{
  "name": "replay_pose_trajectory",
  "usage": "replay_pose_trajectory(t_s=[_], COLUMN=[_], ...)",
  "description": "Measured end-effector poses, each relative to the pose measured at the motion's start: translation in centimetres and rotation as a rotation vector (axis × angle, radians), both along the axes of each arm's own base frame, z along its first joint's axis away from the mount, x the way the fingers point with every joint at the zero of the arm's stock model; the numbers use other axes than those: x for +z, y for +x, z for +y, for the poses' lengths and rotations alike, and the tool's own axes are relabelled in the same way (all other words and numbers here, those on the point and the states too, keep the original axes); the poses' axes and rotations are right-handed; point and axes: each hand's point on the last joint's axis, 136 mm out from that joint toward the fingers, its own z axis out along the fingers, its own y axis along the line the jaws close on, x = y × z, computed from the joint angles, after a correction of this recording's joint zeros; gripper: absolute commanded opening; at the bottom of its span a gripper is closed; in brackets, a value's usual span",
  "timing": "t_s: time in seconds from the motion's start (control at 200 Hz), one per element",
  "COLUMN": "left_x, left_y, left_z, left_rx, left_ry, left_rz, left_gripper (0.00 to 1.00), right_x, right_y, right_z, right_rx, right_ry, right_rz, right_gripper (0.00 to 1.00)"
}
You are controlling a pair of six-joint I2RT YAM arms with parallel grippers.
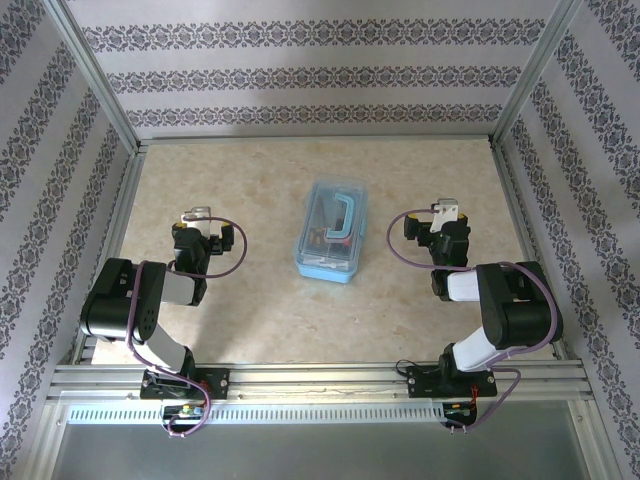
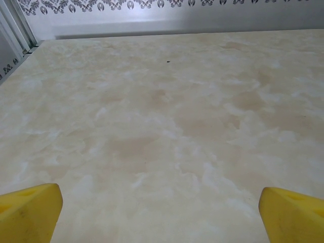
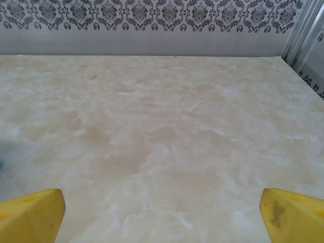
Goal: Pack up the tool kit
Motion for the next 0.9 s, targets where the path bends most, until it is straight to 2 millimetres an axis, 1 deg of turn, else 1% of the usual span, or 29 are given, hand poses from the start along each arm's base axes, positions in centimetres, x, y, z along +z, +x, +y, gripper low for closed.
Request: replay_pose_trajectory(t_s=[0.21,0.34,0.55,0.899], left_x=[-0.1,-0.2,-0.2,-0.2], left_y=[0.0,0.0,0.0,0.0], left_z=[0.0,-0.4,-0.6,-0.8], left_rx=[-0.003,-0.023,-0.038,-0.049], left_ry=[-0.001,-0.007,-0.005,-0.002], left_rz=[0.005,0.010,0.011,0.012], left_gripper=[0.99,0.99,0.99,0.99], right_x=[0.0,-0.1,-0.1,-0.3], right_y=[0.0,0.0,-0.1,-0.4], right_z=[0.0,0.0,1.3,1.9], right_rx=[0.000,0.000,0.095,0.148], right_ry=[0.000,0.000,0.025,0.038], right_rz=[0.001,0.003,0.004,0.008], right_gripper=[0.98,0.98,0.98,0.98])
